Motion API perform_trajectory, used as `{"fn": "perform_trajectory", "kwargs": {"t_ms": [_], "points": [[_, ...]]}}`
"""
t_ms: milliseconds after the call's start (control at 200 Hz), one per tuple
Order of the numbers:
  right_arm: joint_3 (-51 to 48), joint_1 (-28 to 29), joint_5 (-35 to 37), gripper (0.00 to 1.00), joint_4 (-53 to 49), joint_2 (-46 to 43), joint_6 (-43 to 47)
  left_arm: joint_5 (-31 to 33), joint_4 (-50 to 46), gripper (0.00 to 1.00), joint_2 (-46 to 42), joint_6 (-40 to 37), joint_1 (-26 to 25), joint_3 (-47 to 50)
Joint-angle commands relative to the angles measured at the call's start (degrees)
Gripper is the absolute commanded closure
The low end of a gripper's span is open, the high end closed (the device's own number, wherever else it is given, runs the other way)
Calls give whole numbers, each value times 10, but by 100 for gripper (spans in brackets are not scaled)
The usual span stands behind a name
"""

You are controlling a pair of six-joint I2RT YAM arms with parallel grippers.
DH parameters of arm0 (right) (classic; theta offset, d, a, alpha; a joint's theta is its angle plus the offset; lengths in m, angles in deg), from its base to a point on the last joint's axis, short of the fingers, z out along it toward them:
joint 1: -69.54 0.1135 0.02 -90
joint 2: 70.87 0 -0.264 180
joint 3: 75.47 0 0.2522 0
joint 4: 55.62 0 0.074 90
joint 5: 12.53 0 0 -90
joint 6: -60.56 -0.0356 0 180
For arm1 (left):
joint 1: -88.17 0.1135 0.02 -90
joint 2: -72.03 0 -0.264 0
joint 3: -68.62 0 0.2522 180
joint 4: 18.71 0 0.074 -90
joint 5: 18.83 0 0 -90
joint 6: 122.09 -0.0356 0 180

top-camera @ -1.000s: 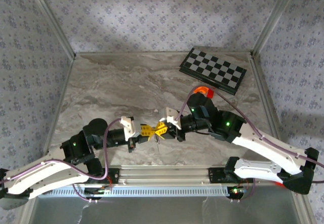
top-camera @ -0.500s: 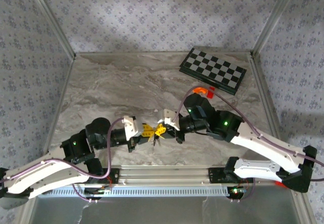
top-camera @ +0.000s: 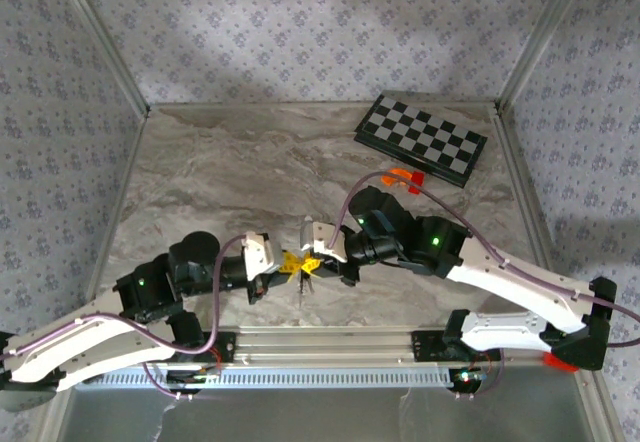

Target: Put the keys on the keyring

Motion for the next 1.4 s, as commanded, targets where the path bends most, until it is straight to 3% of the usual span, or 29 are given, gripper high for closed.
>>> {"fn": "perform_trajectory", "kwargs": {"t_ms": [0, 185, 370, 825, 1259, 1399], "points": [[16, 4, -13, 93, -7, -8, 11, -13, 38, 100, -19, 6, 0, -14], [-11, -3, -60, 79, 62, -21, -24, -39, 86, 100, -36, 8, 0, 0], [-28, -9, -71, 81, 90, -35, -35, -47, 129, 100, -41, 14, 0, 17], [-55, -27, -80, 82, 136, -55, -60, -55, 131, 100, -36, 21, 0, 22], [-80, -27, -98, 72, 170, -68, -64, -52, 124, 100, -38, 20, 0, 26], [-84, -27, -94, 79, 174, -68, -66, -55, 127, 100, -34, 19, 0, 28]]}}
